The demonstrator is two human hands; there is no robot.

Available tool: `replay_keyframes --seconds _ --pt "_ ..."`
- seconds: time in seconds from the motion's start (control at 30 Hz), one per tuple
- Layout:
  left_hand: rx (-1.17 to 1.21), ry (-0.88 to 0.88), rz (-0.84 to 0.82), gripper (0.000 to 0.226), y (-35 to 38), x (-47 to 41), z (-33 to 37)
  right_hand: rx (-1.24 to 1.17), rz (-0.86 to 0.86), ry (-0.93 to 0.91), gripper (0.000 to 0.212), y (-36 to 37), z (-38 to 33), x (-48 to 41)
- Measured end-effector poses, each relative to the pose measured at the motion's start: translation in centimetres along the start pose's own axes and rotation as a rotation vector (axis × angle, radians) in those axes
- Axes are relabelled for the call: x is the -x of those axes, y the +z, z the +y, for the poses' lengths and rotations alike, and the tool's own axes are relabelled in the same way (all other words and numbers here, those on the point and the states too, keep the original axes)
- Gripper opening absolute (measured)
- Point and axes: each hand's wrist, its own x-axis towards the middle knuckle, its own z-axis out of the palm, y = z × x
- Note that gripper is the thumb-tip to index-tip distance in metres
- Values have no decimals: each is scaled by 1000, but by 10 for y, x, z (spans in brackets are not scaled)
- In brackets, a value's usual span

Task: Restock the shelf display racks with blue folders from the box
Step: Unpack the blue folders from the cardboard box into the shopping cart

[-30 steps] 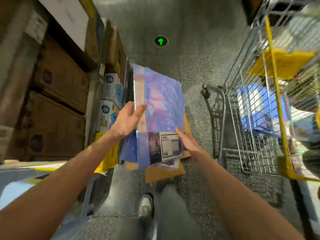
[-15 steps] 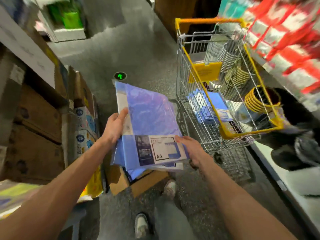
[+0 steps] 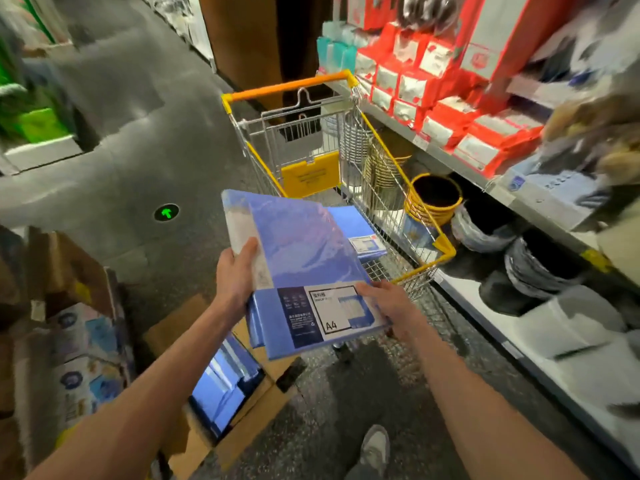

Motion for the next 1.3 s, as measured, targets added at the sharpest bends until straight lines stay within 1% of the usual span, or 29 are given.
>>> replay_keyframes --seconds 0.07,0.13,0.17,0.2,0.27,0.3,0.37,0.4,0.47,0.5,0.57,0.6,0.63,0.67,0.7,0.73,0.77,0.83,0.9,0.97,1.07,1.1,1.13,1.2,1.23,1.3 --pt "-42 8 -15 70 43 -16 -1 -40 40 -2 18 -37 -8 -18" --pt "-78 15 -48 70 80 -22 6 -73 58 -5 11 -67 -15 -34" --pt "-109 36 -50 67 109 -21 15 -74 63 3 17 -90 -19 -46" --pt "-139 56 -51 62 125 -20 21 -55 71 1 22 -103 -21 -53" --pt "-179 86 -61 49 144 -19 25 -6 77 3 20 -117 -25 -61" --pt "-195 86 -40 51 158 -22 26 5 77 10 24 -128 -25 -69" --pt "-232 72 12 61 178 -32 27 35 51 39 41 -143 -25 -88" --pt "-246 89 16 58 186 -33 31 55 46 39 45 -146 -25 -95" --pt "-285 130 34 49 200 -45 35 75 30 62 42 -147 -32 -108" --pt "-314 149 38 51 205 -53 37 92 27 86 36 -146 -37 -115" --pt "-324 147 36 65 211 -70 32 113 21 122 26 -142 -42 -129" --pt "-324 126 50 73 214 -84 30 119 17 127 25 -139 -45 -141" --pt "-329 93 66 74 218 -94 31 138 16 130 24 -136 -49 -150" --pt "-337 70 60 67 222 -102 33 150 16 130 23 -134 -52 -159" --pt "-346 56 59 54 227 -115 36 167 14 138 23 -132 -57 -172" --pt "-358 52 55 43 232 -129 35 181 17 140 25 -130 -59 -183" --pt "-370 45 54 38 238 -146 31 201 28 143 29 -129 -61 -199" --pt "-388 26 28 35 253 -183 22 239 71 159 40 -125 -62 -234" --pt "-387 16 10 34 269 -223 10 270 126 188 46 -119 -60 -275" --pt "-400 -7 -2 42 284 -256 -1 341 191 232 44 -112 -59 -310" --pt "-451 -35 -8 42 305 -299 -19 429 261 264 37 -97 -71 -351" --pt "-462 -63 -15 42 311 -312 -26 470 257 301 38 -93 -77 -359" --pt "-480 -68 -24 43 314 -320 -31 460 254 313 41 -88 -84 -365" --pt "-506 -123 -23 47 323 -348 -43 461 235 293 55 -79 -90 -387" --pt "-509 -162 -30 48 327 -359 -50 458 201 302 53 -74 -95 -394" --pt "-524 -229 -47 49 335 -380 -65 548 151 325 46 -65 -90 -411"
